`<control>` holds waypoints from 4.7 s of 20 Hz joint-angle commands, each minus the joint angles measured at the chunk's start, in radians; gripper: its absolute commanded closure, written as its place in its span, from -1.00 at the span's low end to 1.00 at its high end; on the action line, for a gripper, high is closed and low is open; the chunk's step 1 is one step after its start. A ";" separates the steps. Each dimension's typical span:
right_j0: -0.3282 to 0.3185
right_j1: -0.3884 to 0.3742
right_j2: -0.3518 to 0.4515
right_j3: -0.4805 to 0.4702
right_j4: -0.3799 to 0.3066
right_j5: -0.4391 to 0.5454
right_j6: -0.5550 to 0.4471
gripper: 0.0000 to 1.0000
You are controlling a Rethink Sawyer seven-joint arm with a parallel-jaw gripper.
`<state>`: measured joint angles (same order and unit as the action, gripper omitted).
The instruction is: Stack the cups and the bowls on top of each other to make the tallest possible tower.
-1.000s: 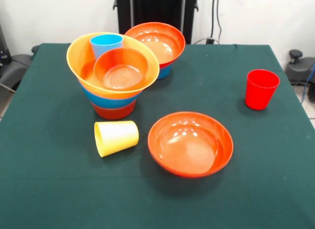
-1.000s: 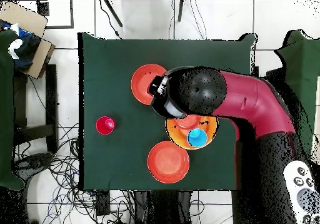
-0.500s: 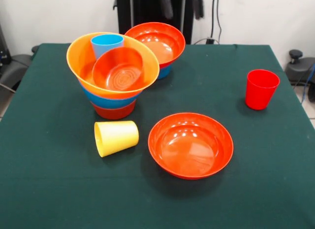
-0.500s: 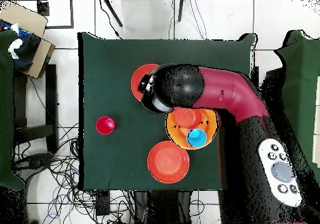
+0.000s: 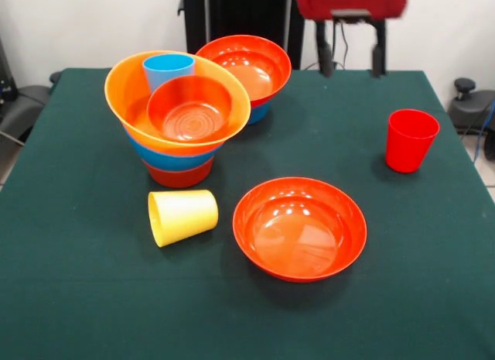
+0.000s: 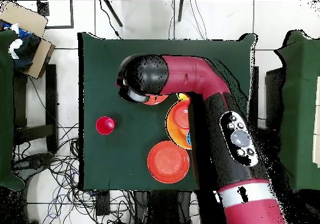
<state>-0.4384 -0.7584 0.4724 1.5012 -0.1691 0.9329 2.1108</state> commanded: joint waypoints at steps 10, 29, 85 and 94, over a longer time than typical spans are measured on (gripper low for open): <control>0.062 0.244 -0.044 -0.185 -0.146 -0.088 -0.043 -1.00; 0.053 0.379 -0.033 -0.271 -0.215 -0.177 -0.073 -1.00; 0.108 0.471 -0.041 -0.301 -0.204 -0.215 -0.015 -1.00; 0.115 0.486 -0.049 -0.325 -0.210 -0.211 -0.028 -1.00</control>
<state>-0.3486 -0.2914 0.4528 1.2258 -0.3216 0.7807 2.1108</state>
